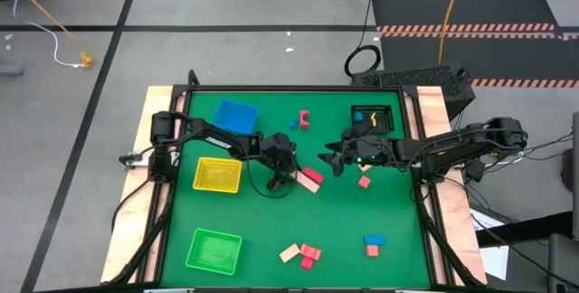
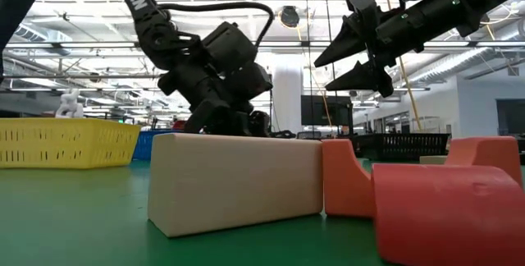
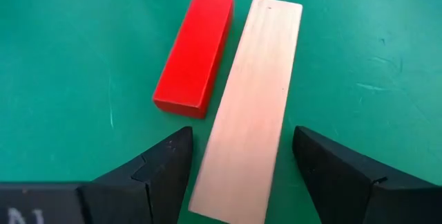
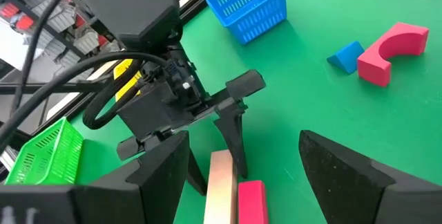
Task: Sort & place blocks by color
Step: Put the middle brown block into the blue bin
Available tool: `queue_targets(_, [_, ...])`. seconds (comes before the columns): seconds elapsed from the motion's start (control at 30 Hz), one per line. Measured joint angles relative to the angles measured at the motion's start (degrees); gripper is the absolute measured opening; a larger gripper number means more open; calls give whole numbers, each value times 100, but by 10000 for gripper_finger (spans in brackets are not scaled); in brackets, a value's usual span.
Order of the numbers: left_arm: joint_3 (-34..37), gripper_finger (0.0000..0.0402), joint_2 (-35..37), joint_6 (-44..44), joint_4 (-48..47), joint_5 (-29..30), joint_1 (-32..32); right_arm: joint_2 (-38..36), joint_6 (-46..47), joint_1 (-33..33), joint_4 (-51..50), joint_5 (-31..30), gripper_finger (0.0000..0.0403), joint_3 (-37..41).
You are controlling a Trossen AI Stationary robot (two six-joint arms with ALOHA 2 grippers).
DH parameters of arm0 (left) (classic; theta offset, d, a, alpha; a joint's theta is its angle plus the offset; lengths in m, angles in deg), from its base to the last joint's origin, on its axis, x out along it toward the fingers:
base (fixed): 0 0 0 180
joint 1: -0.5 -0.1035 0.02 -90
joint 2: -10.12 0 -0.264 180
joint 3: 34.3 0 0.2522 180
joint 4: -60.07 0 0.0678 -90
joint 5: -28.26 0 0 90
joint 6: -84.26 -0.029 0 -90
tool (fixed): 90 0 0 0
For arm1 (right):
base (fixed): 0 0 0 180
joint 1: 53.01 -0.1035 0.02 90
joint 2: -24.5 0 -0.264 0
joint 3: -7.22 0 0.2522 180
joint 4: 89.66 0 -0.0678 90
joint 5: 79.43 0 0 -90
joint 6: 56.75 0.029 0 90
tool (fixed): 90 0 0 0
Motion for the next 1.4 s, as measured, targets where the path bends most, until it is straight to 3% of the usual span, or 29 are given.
queue_targets(0.27, [-2,237,-4,733,-131,135,22,0,-272,2,2,-5,267,0])
queue_targets(0.53, [2,134,-11,1429,-107,677,189,0,-310,2,2,-7,267,0])
queue_targets(0.73, [37,134,350,1878,-506,742,338,0,-252,2,4,-2,267,0])
queue_targets(0.97, [48,134,1556,1926,-1617,727,570,0,-320,14,1,-3,267,0])
queue_targets(1.4, [30,134,3323,2424,-3508,3024,587,0,-369,431,-140,-10,267,0])
